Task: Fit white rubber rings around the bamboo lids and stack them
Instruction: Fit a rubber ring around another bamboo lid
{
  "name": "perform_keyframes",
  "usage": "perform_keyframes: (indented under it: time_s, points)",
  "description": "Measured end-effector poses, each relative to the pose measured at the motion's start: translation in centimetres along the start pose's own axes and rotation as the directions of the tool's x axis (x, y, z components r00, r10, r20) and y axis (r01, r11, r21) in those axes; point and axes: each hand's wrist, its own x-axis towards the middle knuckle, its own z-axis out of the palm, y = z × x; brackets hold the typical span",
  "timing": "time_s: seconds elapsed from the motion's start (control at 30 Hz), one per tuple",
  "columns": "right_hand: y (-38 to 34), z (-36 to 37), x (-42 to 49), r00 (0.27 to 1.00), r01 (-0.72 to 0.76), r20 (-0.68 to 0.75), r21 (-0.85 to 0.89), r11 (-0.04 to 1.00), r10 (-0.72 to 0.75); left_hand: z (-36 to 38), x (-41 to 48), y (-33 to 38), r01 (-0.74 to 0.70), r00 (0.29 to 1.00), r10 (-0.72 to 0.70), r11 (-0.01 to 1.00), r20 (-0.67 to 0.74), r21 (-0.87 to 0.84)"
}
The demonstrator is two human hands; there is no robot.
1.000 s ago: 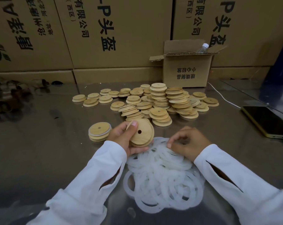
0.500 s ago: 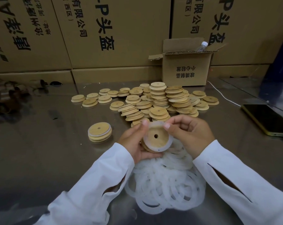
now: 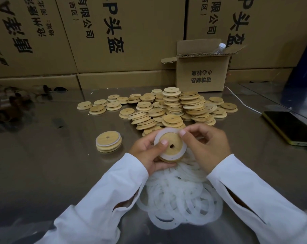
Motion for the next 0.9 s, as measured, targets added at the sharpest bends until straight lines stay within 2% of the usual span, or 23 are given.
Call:
perform_keyframes:
  time_s: [0.33, 0.9]
  points:
    - [0.18, -0.07, 0.23, 0.999, -0.032, -0.003, -0.053, 0.998, 0.032, -0.25, 0.15, -0.14, -0.021, 1.0, 0.021, 1.0, 0.015, 0.018]
    - [0.23, -0.29, 0.44, 0.999, -0.041, -0.003, -0.132, 0.99, 0.041, 0.09, 0.25, -0.07, -0.095, 0.993, 0.103, 0.988, -0.063, 0.119]
